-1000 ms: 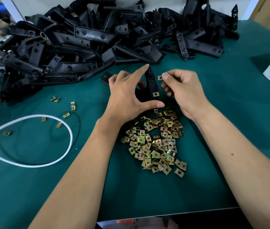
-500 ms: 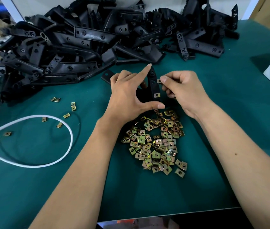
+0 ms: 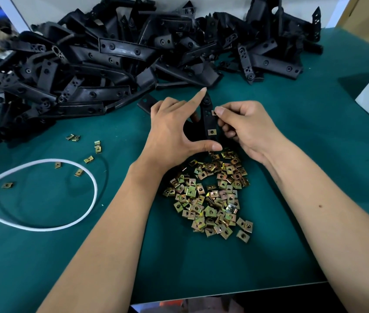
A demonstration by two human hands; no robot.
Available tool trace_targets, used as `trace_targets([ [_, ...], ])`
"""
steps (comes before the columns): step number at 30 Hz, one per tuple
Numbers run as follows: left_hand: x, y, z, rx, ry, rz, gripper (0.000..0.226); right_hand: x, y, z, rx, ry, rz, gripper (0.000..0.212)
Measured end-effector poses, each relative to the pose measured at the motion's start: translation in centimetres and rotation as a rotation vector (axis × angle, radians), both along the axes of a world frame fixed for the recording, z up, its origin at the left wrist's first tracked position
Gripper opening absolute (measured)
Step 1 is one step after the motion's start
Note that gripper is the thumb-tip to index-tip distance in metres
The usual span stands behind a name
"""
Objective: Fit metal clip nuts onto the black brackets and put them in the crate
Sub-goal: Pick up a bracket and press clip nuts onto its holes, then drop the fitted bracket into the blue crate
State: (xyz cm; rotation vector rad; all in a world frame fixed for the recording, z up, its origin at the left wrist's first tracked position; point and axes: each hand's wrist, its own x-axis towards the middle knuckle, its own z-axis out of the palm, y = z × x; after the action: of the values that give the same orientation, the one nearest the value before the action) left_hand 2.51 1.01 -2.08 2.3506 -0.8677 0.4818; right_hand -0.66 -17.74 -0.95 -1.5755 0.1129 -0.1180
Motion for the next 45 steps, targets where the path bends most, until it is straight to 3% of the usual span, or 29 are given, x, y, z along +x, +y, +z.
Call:
trace_targets([
  [12,-0.2,-0.4,0.3,0.057,-0.043,0.031,0.118,0.0,0.1,-0.1,-0.15,-0.077,-0.046,0.019],
  [21,-0.3,-0.7,0.7,0.089,-0.059,0.051,0.119,-0.1,0.1,-0.2,-0.097,-0.017,-0.019,0.021],
  [28,-1.2,-1.6,1.3,0.209,-0.038,0.159,0.118,-0.5,1.2,0.0,-0.32,-0.1,-0.196,0.015],
  [31,-2.0,-2.3,2.1,0.305,-0.04,0.213,0.109,-1.2,1.2,0.3,-0.315,-0.031,-0.133,0.005],
  [33,-2.5,-3.1,2.7,0.382,-0.086,0.226,0.094,-2.0,1.0,0.7,-0.38,-0.014,-0.13,0.009],
  [36,-3.5,-5.4,3.9,0.453,-0.159,0.236,0.077,-3.4,-0.4,1.7,-0.461,-0.039,-0.246,0.015],
  [45,-10.6,-20.9,8.3,0.426,-0.327,0.049,0.085,-14.0,-13.2,5.1,-0.471,-0.123,-0.619,0.031],
])
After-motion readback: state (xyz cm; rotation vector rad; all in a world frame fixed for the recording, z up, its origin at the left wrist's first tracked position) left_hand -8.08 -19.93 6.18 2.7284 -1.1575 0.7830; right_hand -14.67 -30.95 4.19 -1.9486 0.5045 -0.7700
